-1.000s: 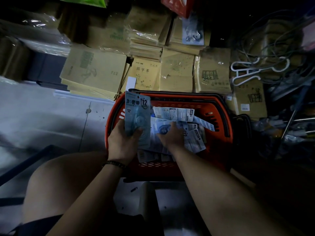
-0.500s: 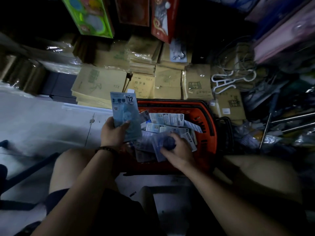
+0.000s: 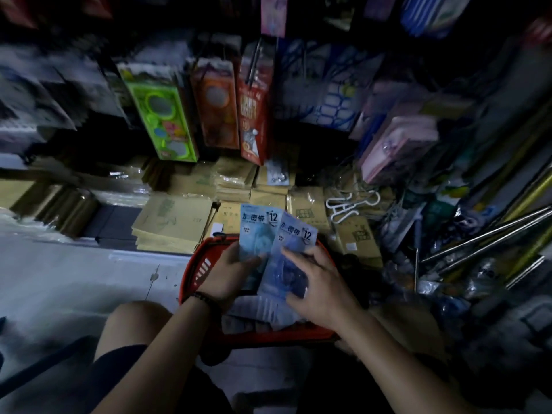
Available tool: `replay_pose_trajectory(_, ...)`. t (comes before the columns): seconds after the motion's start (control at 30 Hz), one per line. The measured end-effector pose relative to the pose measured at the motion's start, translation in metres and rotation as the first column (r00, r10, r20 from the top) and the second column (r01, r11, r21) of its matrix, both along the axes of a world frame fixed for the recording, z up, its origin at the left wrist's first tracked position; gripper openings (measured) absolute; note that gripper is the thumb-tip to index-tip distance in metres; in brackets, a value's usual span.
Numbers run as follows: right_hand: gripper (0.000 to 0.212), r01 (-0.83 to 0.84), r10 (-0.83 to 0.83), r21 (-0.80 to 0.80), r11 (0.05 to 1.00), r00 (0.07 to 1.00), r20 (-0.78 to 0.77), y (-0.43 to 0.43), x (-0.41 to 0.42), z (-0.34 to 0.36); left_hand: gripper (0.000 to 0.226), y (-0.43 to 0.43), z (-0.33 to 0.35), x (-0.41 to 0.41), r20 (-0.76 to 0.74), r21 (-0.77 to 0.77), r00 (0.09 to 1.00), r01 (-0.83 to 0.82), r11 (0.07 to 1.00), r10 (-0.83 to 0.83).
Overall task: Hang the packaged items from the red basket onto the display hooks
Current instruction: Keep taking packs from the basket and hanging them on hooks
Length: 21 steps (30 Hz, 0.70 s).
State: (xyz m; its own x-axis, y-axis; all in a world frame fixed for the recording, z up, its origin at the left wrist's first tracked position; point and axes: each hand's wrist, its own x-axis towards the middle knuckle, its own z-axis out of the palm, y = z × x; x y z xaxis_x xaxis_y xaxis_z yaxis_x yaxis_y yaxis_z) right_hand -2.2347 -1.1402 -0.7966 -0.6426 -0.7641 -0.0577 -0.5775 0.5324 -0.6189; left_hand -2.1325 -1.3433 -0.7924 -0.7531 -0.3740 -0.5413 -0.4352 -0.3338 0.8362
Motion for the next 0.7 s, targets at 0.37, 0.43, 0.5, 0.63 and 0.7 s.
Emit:
replay_pose_trajectory(0.37,0.091,0.036,-0.082,-0.159,0.987,0.954,-0.289,0.029,-0.029,0.130,0.046,0.039,0.116,-0.052,-0.293,-0.100,0.952,0.065,0.993,-0.092)
replay_pose_trajectory(0.43,0.090,0.043,-0.121,-0.235,0.971,0.936,-0.332,0.036,-0.037,0.152,0.046,0.043,0.144,-0.064,-0.334,-0.124,0.933,0.096,0.988,-0.132)
replay_pose_trajectory(0.5,0.088,0.056,-0.171,-0.296,0.953,0.910,-0.377,0.043,-0.047,0.174,0.045,0.046,0.173,-0.077,-0.371,-0.139,0.914,0.121,0.983,-0.165)
replay_pose_trajectory(0.63,0.087,0.094,-0.284,-0.396,0.913,0.844,-0.455,0.050,-0.073,0.224,0.041,0.054,0.236,-0.104,-0.480,-0.209,0.844,0.153,0.966,-0.238)
replay_pose_trajectory(0.7,0.087,0.093,-0.333,-0.451,0.888,0.806,-0.490,0.053,-0.087,0.251,0.042,0.060,0.269,-0.115,-0.527,-0.245,0.809,0.148,0.958,-0.260)
